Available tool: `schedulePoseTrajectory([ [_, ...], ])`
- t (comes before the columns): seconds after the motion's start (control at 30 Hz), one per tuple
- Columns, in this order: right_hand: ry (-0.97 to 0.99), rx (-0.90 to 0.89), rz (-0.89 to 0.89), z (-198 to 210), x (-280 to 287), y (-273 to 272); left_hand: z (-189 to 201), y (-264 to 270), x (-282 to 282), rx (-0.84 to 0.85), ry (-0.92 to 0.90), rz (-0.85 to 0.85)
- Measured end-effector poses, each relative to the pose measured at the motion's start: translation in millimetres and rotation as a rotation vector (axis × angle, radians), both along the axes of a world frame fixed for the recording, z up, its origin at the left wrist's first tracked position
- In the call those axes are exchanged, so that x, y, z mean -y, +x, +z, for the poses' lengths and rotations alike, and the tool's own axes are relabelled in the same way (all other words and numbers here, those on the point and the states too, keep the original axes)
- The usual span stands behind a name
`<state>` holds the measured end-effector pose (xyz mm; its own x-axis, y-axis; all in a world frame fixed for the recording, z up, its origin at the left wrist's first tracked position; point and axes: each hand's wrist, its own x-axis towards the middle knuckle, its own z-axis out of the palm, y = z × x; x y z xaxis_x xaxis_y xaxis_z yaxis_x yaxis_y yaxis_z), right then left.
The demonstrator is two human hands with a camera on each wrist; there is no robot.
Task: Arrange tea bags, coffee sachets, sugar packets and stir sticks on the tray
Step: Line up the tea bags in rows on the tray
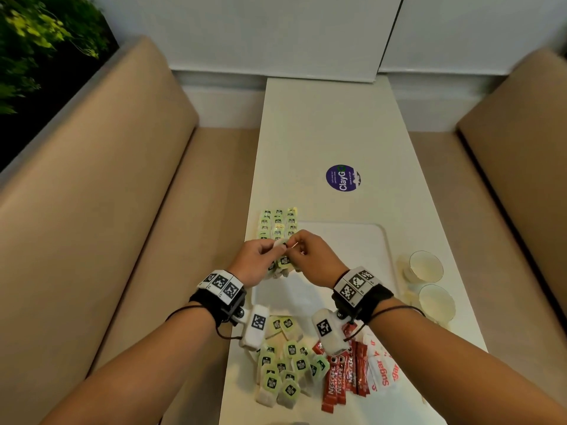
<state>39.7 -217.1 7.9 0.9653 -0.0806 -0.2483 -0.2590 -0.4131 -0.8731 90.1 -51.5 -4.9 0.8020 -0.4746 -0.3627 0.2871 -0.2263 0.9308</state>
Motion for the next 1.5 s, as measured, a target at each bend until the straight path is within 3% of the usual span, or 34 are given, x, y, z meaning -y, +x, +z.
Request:
schedulePoseTrajectory([
  [0.3, 0.032, -0.040, 0.046, -0.4, -4.1, 3.3, -5.2, -11.7, 6.3, -0.191, -0.133, 0.080],
  [0.5, -0.046, -0.066, 0.157, 1.1, 0.8, -1.4, -8.2, -13.6, 3.0, -0.115, 0.026, 0.026],
  [0.8, -0.140, -0.010, 0.241, 1.0, 9.9, -5.0, -0.6, -20.2, -3.2, -0.182, 0.023, -0.098],
  [1.0, -0.156, -0.005, 0.254, 2.3, 7.1, -0.1, -13.0, -19.6, -11.5, -0.149, 0.006, -0.180],
  [1.13, -0.143, 0.023, 0.210, 2.0, 1.8, 2.3, -16.4, -20.1, -12.6, -0.135, 0.008, -0.101],
  [1.3, -0.174, 0.080, 0.240, -3.1, -0.2, 5.4, -11.6, -15.2, -19.3, -0.113, 0.063, -0.146],
  [1.4, -0.206, 0.095, 0.202, -6.1, -0.5, 9.2, -17.6, -10.4, -24.3, -0.154, 0.065, -0.172],
  [1.5, -0.188, 0.111, 0.149, -7.0, 0.7, 13.9, -23.1, -6.9, -27.9, -0.240, 0.032, -0.094],
])
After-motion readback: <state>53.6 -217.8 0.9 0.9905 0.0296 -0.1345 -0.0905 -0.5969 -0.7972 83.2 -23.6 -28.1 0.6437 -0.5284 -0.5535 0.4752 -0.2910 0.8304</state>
